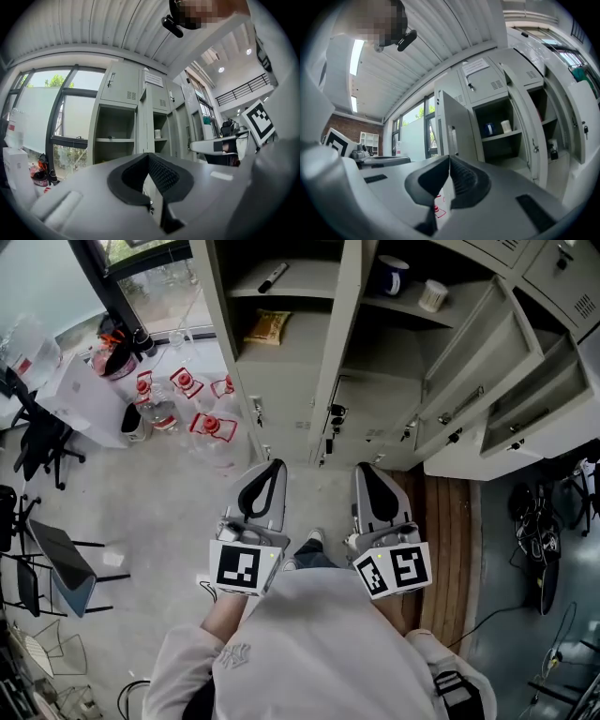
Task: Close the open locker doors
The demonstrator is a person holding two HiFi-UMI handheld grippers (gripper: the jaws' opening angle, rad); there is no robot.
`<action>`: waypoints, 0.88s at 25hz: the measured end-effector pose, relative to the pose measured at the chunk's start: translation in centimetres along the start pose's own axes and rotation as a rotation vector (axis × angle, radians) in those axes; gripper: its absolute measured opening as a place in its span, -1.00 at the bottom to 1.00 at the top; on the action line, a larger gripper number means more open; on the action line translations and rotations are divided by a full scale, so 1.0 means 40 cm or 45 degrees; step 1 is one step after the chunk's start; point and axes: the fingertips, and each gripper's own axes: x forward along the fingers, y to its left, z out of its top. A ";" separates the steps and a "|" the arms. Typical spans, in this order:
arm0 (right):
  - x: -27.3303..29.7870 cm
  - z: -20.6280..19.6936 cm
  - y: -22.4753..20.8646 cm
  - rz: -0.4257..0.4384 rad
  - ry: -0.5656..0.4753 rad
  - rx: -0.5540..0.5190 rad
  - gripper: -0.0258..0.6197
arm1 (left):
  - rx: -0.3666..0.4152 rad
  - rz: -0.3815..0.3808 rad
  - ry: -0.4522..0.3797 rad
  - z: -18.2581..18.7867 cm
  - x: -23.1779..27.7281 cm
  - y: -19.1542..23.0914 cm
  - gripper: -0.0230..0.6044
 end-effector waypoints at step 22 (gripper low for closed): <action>0.209 0.041 -0.033 0.513 -0.003 -0.032 -0.88 | 0.019 0.149 0.017 0.006 0.123 0.069 -0.90</action>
